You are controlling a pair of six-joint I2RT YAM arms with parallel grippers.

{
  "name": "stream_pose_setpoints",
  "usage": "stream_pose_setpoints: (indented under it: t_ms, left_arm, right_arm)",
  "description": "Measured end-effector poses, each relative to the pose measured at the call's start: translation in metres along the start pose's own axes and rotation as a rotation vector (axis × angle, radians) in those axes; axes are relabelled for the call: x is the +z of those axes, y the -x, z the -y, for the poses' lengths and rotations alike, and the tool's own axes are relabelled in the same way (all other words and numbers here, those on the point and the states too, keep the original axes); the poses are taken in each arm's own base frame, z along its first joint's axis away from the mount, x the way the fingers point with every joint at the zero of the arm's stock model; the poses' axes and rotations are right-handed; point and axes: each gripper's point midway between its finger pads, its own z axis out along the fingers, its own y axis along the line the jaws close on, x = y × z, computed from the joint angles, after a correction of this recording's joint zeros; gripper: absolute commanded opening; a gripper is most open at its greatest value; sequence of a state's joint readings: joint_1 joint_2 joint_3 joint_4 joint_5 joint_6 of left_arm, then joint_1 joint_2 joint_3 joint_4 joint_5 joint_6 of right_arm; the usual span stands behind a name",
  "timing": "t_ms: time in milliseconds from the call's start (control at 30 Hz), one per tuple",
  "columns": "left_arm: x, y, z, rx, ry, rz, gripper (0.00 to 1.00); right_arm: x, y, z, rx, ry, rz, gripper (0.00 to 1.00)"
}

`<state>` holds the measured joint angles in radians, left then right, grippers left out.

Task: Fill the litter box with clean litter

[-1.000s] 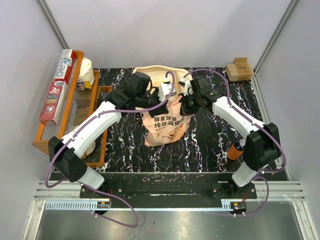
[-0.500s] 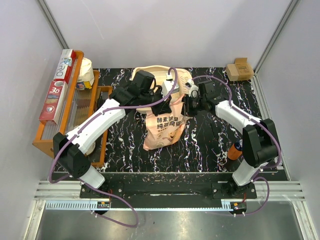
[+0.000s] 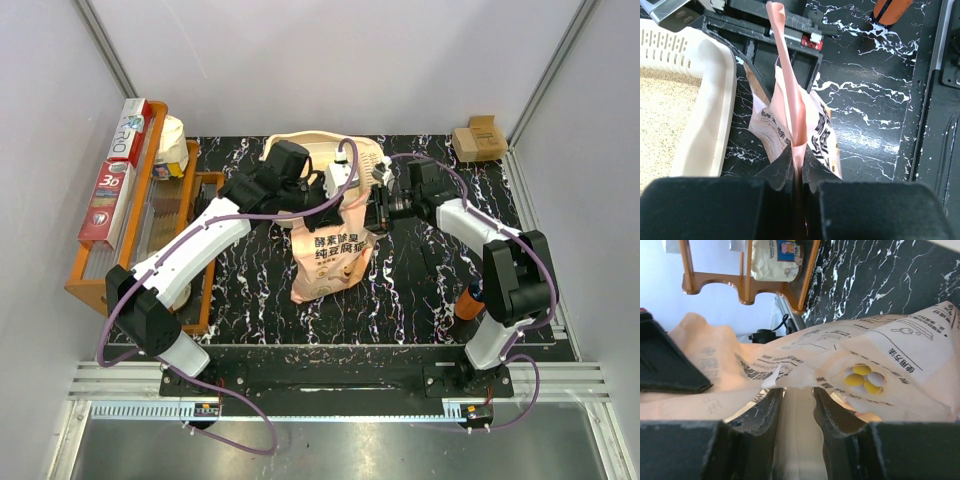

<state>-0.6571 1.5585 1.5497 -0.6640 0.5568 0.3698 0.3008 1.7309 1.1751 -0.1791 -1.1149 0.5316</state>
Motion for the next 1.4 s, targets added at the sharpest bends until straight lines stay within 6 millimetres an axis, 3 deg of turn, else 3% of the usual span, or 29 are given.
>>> stream_pose_setpoints:
  t_ms: [367,567,900,1033,1400]
  left_arm:
    - [-0.003,0.002,0.000,0.107,-0.004,0.001,0.00]
    - [-0.015,0.000,0.000,0.164,0.021,-0.021,0.00]
    - [-0.040,-0.007,0.001,0.226,0.088,-0.049,0.00]
    - [-0.048,-0.017,0.001,0.230,0.116,-0.077,0.00]
    - [-0.051,-0.020,-0.008,0.236,0.171,-0.096,0.00]
  right_arm:
    - [-0.037,0.011,-0.008,0.086,0.097,0.002,0.00]
    - [-0.054,0.033,-0.013,0.135,0.122,0.030,0.00]
    - [-0.068,0.050,-0.028,0.152,0.143,0.052,0.00]
    - [-0.078,0.055,-0.023,0.186,0.145,0.071,0.00]
    - [-0.089,0.060,-0.006,0.265,0.159,0.081,0.00]
